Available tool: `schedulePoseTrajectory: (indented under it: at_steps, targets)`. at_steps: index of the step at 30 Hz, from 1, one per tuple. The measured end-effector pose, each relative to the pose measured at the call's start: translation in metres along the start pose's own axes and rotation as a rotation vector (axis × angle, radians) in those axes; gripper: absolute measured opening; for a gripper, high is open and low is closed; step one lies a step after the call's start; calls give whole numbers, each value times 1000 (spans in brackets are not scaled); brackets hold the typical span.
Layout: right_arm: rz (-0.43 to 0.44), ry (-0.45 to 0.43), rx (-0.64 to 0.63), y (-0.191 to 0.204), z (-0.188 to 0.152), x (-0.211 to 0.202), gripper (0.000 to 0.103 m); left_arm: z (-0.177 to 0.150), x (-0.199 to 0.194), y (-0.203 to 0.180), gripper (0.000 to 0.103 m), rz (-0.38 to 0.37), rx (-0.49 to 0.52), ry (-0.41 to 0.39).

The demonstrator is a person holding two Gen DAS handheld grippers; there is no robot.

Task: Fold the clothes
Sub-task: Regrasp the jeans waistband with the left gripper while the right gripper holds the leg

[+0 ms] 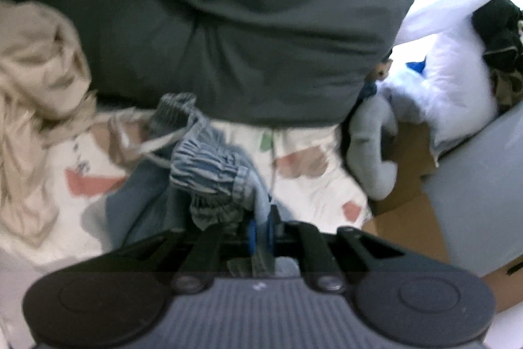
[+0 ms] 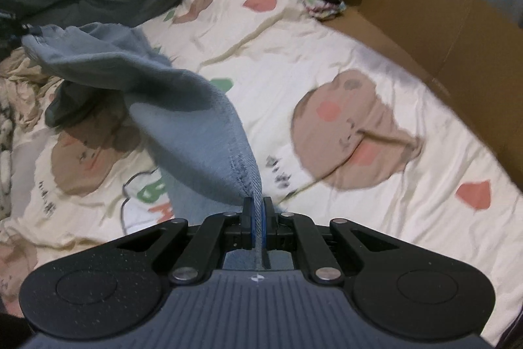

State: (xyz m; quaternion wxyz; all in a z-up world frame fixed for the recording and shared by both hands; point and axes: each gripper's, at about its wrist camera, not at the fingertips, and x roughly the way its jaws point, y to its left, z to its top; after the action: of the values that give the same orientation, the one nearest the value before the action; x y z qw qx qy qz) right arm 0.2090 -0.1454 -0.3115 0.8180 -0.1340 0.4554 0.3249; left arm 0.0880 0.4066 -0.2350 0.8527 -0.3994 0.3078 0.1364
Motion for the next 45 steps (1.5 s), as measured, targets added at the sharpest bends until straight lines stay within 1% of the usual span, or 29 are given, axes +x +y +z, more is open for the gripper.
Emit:
schedulePoseTrajectory:
  at_steps: [3,5,8,10,17,22,26,36,39,42,45]
  targets:
    - [-22,-6,0,-8,14,2,1,20,12,-15,7,5,26,-10]
    - [-35,-12,5,-13,22,4,1,33,20,-25,7,2,22,-23]
    - [-37,-17,2,-20,31,9,1,50,34,-42,7,-12,26,-40]
    - [-39,-15,-7,-24,36,15,1,58,48,-55,6,-19,37,-35]
    - [-54,-10,7,-46,52,39,1,78,110,-108,7,-20,100,-13]
    - [-69,-6,14,-65,65,56,1,83,151,-133,7,11,149,9]
    - [-78,5,21,-80,76,71,1,89,176,-150,7,21,192,22]
    - [-105,26,-36,-93,123,106,1,99,226,-159,7,137,221,-17]
    - [-117,48,-48,-98,139,120,1,101,240,-154,7,172,193,-12]
    - [-142,64,-51,-104,153,135,1,101,250,-148,9,178,161,14]
    - [-165,68,-30,-113,166,145,1,100,253,-146,10,174,167,16]
